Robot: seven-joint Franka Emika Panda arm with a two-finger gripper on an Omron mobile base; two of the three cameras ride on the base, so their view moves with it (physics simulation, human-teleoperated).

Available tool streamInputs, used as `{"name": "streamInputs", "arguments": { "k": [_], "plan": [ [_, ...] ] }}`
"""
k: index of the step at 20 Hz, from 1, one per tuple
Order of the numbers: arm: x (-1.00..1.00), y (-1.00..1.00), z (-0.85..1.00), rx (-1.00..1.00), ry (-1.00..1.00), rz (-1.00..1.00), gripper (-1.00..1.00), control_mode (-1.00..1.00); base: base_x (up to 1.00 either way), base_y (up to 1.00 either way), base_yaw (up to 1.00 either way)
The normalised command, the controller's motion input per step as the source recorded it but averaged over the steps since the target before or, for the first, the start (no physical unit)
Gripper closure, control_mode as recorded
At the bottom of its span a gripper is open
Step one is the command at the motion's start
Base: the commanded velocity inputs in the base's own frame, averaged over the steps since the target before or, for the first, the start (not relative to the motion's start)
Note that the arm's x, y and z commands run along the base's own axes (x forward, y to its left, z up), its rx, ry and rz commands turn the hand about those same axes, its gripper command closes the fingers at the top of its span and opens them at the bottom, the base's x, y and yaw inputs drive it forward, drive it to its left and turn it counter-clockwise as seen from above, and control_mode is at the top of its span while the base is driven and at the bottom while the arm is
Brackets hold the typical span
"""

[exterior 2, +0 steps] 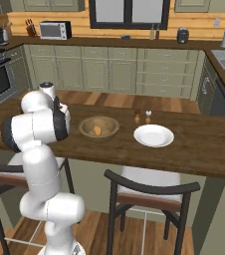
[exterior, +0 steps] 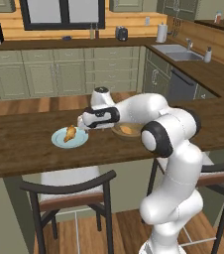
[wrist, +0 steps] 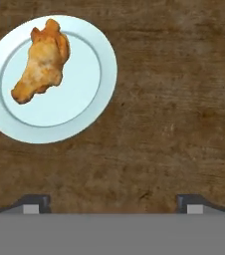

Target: Pick the chicken drumstick and potato from their plates and place them in the bowl. Then put the bowl in the fridge.

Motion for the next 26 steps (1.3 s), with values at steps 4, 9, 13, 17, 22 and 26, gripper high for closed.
{"name": "streamInputs", "arguments": {
  "k": [4, 9, 13, 17, 22, 26],
  "plan": [
    [0.37, 1.0, 0.04, 0.0, -0.02, -0.26, -1.0, -1.0, 0.0, 0.0, 0.0],
    [0.54, 0.77, 0.0, 0.0, -0.02, -0.23, -1.0, -1.0, 0.0, 0.0, 0.0],
    [0.56, 0.26, -0.04, 0.0, 0.0, -0.14, -1.0, -1.0, 0.0, 0.0, 0.0],
    [0.52, 0.11, -0.15, 0.0, 0.0, -0.09, -1.0, -1.0, 0.0, 0.0, 0.0],
    [0.4, 0.02, -0.36, 0.0, 0.06, -0.08, -1.0, -1.0, 0.0, 0.0, 0.0],
    [0.38, 0.03, -0.43, 0.0, 0.06, -0.07, -1.0, -1.0, 0.0, 0.0, 0.0]
  ]
}}
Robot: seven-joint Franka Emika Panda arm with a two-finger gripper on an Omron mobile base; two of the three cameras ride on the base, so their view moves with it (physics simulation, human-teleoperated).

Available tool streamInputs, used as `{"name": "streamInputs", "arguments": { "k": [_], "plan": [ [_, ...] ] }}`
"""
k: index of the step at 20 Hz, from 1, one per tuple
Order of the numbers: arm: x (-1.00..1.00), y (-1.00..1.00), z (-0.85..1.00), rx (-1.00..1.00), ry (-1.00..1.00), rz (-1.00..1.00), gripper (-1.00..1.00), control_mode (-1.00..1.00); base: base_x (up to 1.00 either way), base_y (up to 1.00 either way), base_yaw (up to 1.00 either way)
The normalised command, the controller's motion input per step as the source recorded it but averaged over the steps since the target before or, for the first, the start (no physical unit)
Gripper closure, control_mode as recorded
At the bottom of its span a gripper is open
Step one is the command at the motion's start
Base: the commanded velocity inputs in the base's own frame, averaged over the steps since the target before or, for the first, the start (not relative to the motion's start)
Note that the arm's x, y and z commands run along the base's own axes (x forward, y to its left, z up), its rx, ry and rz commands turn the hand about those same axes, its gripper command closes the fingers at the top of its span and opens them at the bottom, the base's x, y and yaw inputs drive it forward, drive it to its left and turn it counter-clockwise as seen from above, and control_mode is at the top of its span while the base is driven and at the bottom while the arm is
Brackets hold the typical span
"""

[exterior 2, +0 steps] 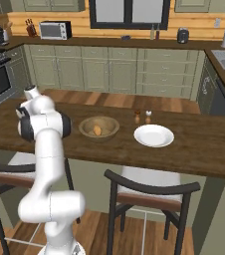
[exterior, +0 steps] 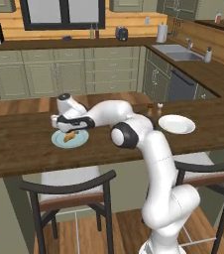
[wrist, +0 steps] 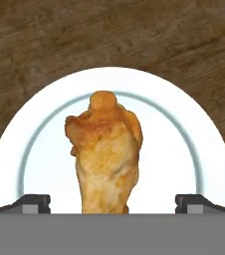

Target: Pick the chicken drumstick and potato from their plates and place them in the bowl. Then put the bowl in the fridge.

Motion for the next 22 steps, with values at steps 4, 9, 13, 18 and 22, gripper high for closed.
{"name": "streamInputs", "arguments": {
  "k": [4, 9, 13, 18, 22],
  "plan": [
    [0.29, 0.12, -0.33, 0.0, 0.02, -0.04, -1.0, -1.0, 0.0, 0.0, 0.0],
    [0.1, 0.07, -0.39, 0.0, 0.02, -0.03, -1.0, -1.0, 0.0, 0.0, 0.0],
    [0.0, 0.0, -0.42, 0.0, 0.04, -0.02, -1.0, -1.0, 0.0, 0.0, 0.0],
    [-0.02, -0.08, -0.32, 0.0, 0.05, -0.01, 1.0, -1.0, 0.0, 0.0, 0.0],
    [-0.21, -0.19, -0.44, 0.0, 0.06, 0.0, 1.0, -1.0, 0.0, 0.0, 0.0]
  ]
}}
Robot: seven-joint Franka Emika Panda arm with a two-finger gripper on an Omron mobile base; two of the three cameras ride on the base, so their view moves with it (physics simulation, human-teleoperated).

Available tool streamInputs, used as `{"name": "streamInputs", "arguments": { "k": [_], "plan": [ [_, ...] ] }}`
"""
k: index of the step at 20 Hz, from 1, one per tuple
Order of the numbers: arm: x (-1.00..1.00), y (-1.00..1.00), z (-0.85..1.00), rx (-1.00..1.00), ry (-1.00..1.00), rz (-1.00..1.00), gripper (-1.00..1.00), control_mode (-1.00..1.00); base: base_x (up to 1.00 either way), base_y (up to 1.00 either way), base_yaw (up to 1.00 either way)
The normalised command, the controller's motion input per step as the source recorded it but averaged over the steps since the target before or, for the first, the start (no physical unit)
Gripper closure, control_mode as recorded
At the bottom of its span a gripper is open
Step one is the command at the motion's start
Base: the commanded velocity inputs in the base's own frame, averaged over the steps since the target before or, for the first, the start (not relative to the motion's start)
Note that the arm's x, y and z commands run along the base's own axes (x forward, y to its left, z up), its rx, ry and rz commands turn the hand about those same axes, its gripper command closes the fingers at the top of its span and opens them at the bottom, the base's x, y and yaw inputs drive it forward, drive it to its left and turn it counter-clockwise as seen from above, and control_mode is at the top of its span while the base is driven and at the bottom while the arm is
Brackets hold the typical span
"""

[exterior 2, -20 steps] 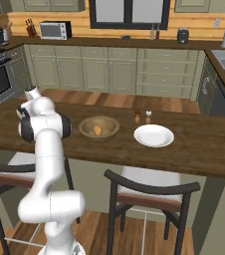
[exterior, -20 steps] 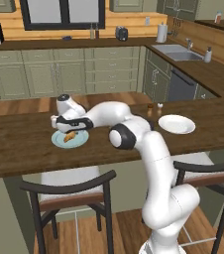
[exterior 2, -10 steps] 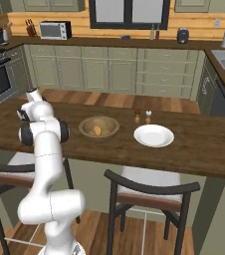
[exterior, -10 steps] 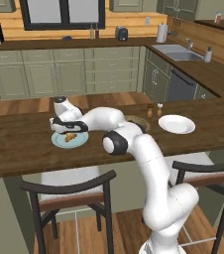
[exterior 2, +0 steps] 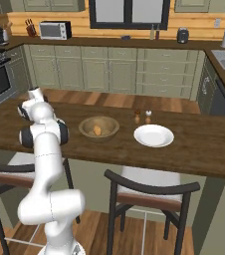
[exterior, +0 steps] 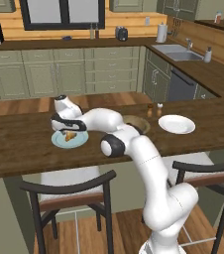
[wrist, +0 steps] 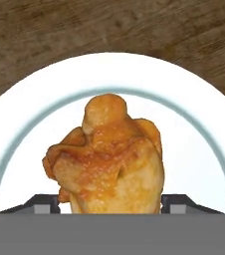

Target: Pick the chicken drumstick and potato from their plates and place them in the bowl. Then put the bowl in the fridge.

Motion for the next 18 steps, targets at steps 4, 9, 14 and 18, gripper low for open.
{"name": "streamInputs", "arguments": {
  "k": [4, 9, 14, 18],
  "plan": [
    [-0.29, -0.1, -0.32, 0.0, 0.02, 0.0, 1.0, -1.0, 0.0, 0.0, 0.0],
    [-0.58, -0.32, 0.51, 0.02, 0.0, -0.03, 1.0, -1.0, 0.0, 0.0, 0.0],
    [-0.59, -0.68, 0.65, 0.01, -0.07, -0.06, 1.0, -1.0, 0.0, 0.0, 0.0],
    [-0.49, -1.0, 0.13, 0.0, -0.07, -0.1, 1.0, -1.0, 0.0, 0.0, 0.0]
  ]
}}
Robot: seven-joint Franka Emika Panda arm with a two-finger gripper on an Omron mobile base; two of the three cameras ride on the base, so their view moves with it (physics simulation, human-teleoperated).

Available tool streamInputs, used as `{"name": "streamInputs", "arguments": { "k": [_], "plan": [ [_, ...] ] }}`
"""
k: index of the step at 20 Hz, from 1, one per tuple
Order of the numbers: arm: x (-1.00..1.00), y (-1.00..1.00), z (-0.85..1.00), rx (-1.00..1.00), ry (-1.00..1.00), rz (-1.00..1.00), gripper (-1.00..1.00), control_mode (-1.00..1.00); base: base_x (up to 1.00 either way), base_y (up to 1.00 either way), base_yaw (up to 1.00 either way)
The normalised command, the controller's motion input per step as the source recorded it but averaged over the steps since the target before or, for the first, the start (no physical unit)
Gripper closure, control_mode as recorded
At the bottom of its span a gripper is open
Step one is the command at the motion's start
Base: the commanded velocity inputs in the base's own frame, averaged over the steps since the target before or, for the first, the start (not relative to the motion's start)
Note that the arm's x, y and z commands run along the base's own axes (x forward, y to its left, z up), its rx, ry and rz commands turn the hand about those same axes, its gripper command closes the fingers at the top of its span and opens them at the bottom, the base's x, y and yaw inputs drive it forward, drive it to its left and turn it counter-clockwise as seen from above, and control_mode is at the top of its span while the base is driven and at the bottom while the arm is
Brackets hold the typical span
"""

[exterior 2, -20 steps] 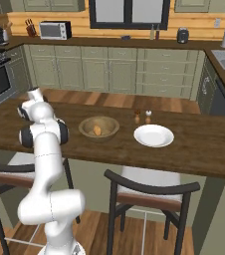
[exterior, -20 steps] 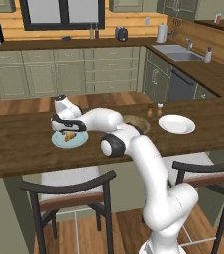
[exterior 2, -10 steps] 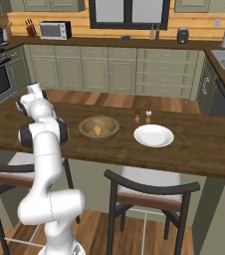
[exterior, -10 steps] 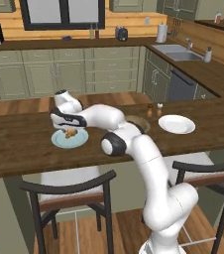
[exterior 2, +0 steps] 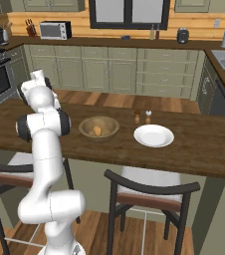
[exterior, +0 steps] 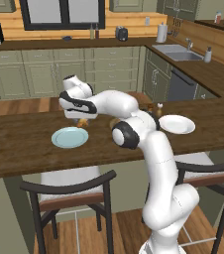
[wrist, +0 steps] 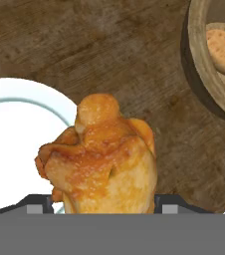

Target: Pick the chicken drumstick and potato from their plates and place them in the bowl. Then put the bowl in the fridge.

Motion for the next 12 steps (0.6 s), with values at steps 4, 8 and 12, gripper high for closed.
{"name": "streamInputs", "arguments": {
  "k": [4, 8, 12],
  "plan": [
    [-0.66, -1.0, 0.0, 0.0, -0.11, -0.05, 1.0, -1.0, 0.0, 0.0, 0.0],
    [-0.4, -1.0, 0.0, 0.01, -0.08, -0.03, 1.0, -1.0, 0.0, 0.0, 0.0],
    [-0.18, -1.0, 0.03, 0.02, -0.04, 0.0, 1.0, -1.0, 0.0, 0.0, 0.0]
  ]
}}
